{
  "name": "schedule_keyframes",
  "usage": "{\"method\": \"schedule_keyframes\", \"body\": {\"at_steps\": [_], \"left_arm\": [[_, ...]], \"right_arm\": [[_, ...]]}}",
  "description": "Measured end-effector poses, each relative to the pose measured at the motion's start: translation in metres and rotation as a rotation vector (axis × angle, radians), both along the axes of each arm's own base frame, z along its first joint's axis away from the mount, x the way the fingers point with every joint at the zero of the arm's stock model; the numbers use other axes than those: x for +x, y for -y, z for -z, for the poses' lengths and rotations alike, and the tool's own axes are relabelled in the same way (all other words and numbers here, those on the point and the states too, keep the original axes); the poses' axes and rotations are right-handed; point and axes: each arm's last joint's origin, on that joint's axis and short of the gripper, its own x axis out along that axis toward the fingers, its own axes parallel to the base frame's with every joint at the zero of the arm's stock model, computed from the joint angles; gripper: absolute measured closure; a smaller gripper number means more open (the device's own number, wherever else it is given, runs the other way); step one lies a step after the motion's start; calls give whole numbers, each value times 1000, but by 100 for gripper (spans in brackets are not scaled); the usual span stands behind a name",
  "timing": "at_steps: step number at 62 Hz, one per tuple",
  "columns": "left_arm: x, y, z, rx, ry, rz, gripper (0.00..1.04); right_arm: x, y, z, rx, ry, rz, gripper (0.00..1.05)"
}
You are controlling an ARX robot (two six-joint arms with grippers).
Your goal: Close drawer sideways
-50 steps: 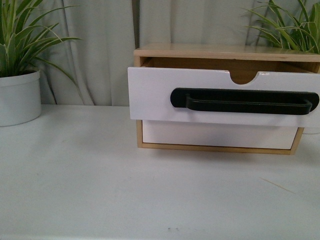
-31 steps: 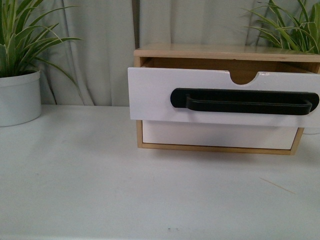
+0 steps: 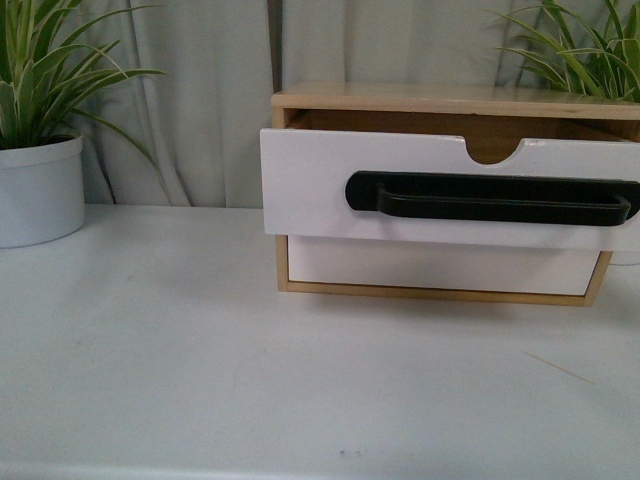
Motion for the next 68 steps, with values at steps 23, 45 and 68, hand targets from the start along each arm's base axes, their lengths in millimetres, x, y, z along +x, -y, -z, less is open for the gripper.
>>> {"method": "schedule_keyframes", "body": {"at_steps": [23, 45, 68], "left_arm": [[89, 78, -45, -347, 172, 228, 6], [129, 118, -49, -382, 152, 351, 6], [152, 150, -51, -396, 138, 475, 6]], "right_arm": [[61, -13, -19, -473, 196, -184, 9], [103, -20, -21, -589, 244, -195, 9], [127, -29, -33, -590, 274, -205, 9]]}}
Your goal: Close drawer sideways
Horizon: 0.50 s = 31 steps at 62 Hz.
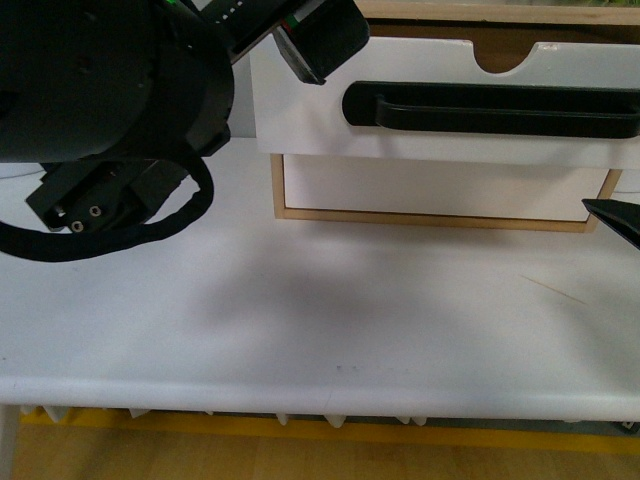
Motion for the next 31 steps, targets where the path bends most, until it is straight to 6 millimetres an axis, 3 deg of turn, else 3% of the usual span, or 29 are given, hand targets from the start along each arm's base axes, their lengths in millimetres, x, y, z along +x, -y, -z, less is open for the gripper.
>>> {"method": "schedule_keyframes", "body": {"at_steps": [17, 31], "left_arm": [[18, 14, 6, 22, -13, 47, 6], [28, 19, 3, 30, -6, 68, 6]], "right_arm": [[10, -2, 2, -2, -4, 3, 9], [32, -2, 2, 3, -11, 15, 9]]}}
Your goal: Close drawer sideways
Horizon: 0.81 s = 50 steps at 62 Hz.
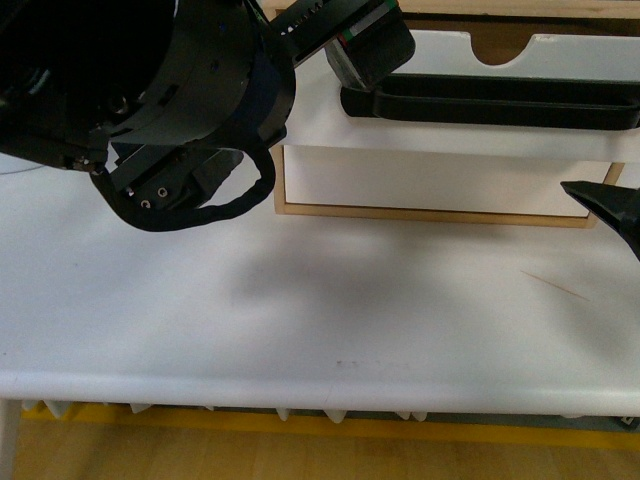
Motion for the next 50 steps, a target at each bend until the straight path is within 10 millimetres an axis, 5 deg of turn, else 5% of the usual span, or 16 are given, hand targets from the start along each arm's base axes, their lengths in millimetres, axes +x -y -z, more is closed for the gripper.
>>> {"method": "schedule_keyframes", "body": {"at_steps": [22, 50], "left_arm": [[24, 5, -2, 1, 8, 20, 6], [77, 26, -1, 16, -6, 57, 6]], "right_arm": [[49, -4, -2, 12, -7, 33, 9], [95, 1, 1, 16, 2, 98, 9]]}}
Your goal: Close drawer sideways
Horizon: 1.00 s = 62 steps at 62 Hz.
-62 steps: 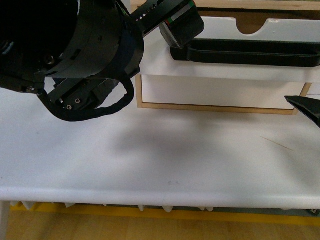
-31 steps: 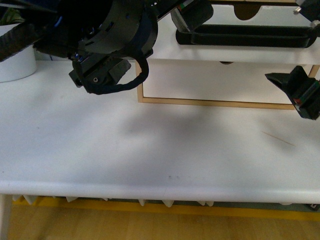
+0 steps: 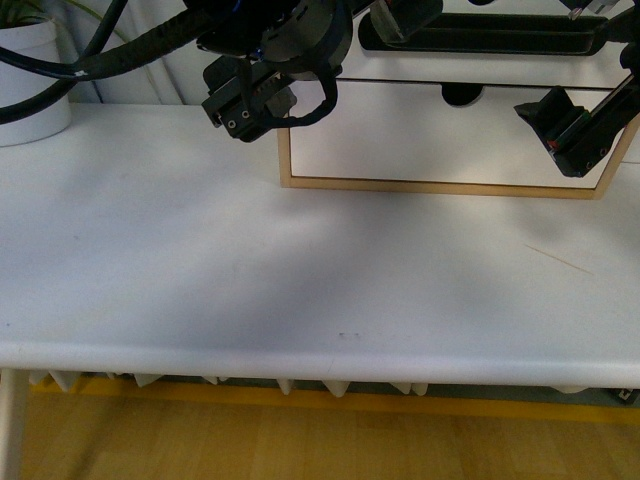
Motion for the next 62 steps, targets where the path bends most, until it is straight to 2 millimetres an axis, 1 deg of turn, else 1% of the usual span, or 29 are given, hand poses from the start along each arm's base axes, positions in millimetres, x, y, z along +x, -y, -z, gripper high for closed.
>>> {"method": "schedule_keyframes", "body": {"at_steps": [6, 13, 18, 24, 30, 34, 35, 37, 43, 48, 49, 51, 52, 54, 62], "left_arm": [[8, 1, 1, 3, -2, -3, 6], [8, 0, 1, 3, -1, -4, 6], [6, -4, 1, 2, 5, -7, 6], [-1, -13, 2, 13, 6, -23, 6], [-14, -31, 4, 37, 3, -60, 6], [-29, -53, 2, 49, 10, -100, 6], [-29, -54, 1, 49, 10, -103, 6], [-36, -64, 1, 58, 14, -121, 6], [-61, -95, 2, 84, 10, -182, 6], [-78, -111, 3, 113, 9, -219, 6], [-86, -117, 4, 122, 11, -227, 6], [-98, -125, 5, 132, 14, -240, 6], [-103, -128, 5, 138, 15, -246, 6], [-119, -138, 7, 159, 18, -268, 6], [-160, -158, 14, 201, 8, -319, 6]], "right_arm": [[3, 3, 2, 8, 1, 10, 9], [2, 4, 2, 14, 1, 7, 9], [-1, 5, 1, 19, 1, 2, 9], [-10, 10, 1, 28, -9, 8, 9], [-27, 15, -1, 45, -20, 9, 9], [-47, 19, -11, 67, -6, 16, 9], [-52, 20, -13, 72, 1, 16, 9], [-60, 21, -17, 81, 10, 18, 9], [-87, 24, -27, 117, 27, 24, 9], [-110, 28, -32, 155, 37, 44, 9], [-113, 28, -33, 160, 39, 46, 9], [-125, 30, -34, 178, 50, 59, 9], [-135, 31, -35, 192, 57, 70, 9], [-148, 33, -35, 210, 64, 86, 9], [-190, 37, -29, 277, 62, 133, 9]]}}
